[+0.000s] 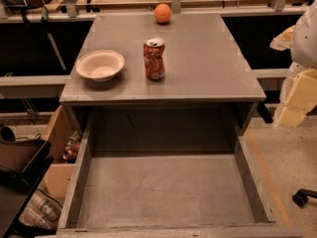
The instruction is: Place coke can into top drawer
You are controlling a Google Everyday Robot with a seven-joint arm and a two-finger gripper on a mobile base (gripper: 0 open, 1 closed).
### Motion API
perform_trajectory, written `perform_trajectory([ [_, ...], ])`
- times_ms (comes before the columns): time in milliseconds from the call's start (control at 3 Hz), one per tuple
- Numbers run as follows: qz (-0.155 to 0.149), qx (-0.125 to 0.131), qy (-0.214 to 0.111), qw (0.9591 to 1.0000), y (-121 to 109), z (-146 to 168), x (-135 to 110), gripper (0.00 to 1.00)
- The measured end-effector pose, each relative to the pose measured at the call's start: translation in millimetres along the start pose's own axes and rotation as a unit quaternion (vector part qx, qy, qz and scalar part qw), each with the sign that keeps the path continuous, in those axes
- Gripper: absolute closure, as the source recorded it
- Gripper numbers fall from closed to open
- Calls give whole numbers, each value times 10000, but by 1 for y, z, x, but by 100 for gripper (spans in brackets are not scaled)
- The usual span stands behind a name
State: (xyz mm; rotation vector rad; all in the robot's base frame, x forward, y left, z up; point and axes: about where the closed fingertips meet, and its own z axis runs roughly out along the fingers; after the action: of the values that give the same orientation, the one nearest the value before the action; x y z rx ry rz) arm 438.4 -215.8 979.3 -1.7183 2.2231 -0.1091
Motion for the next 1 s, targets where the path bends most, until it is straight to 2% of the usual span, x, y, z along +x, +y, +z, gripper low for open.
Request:
perform_trajectory([
  [333,0,1,0,10000,0,0,0,0],
  [667,195,23,-245,9995,-10,10,0,0],
  [1000,869,229,-657,9938,-36,25,8,0],
])
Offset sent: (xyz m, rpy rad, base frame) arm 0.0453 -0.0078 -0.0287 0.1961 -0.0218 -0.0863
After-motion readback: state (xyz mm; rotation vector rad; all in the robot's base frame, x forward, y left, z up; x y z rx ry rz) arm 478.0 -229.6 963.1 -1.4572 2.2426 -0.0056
